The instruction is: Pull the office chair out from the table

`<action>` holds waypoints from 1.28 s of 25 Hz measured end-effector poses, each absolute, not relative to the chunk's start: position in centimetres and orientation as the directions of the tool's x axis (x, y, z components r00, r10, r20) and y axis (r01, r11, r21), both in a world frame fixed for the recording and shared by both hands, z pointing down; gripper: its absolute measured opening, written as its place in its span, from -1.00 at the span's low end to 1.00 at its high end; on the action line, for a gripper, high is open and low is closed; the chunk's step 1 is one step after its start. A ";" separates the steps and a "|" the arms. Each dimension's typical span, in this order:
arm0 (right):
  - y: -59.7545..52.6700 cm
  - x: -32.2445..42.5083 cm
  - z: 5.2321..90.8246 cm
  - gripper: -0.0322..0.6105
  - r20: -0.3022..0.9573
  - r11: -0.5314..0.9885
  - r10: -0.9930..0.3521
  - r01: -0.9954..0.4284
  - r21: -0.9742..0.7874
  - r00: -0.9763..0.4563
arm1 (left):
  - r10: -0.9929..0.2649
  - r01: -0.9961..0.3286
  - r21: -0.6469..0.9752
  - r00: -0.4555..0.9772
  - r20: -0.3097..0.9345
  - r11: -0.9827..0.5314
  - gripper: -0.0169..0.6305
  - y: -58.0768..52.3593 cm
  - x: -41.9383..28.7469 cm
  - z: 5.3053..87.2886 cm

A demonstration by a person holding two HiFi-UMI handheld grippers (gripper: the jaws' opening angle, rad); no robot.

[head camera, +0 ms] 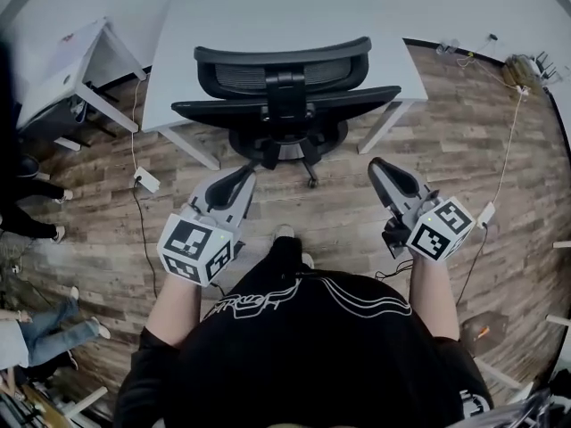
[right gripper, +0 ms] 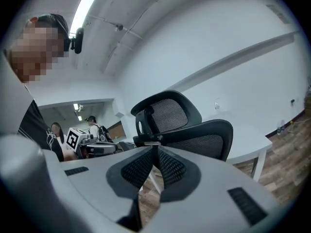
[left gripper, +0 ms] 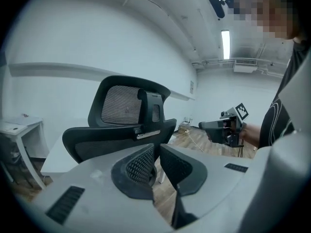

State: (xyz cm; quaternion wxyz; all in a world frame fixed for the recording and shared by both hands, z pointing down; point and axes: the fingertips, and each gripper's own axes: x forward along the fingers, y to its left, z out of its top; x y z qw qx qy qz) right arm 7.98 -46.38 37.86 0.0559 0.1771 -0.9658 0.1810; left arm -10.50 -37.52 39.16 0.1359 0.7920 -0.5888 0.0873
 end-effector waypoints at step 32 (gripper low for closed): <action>-63.0 5.7 41.3 -0.04 0.516 0.725 -0.649 -0.250 0.641 -0.560 | -0.857 -0.796 -0.506 0.032 0.514 -0.333 -0.09 -45.8 -29.0 43.3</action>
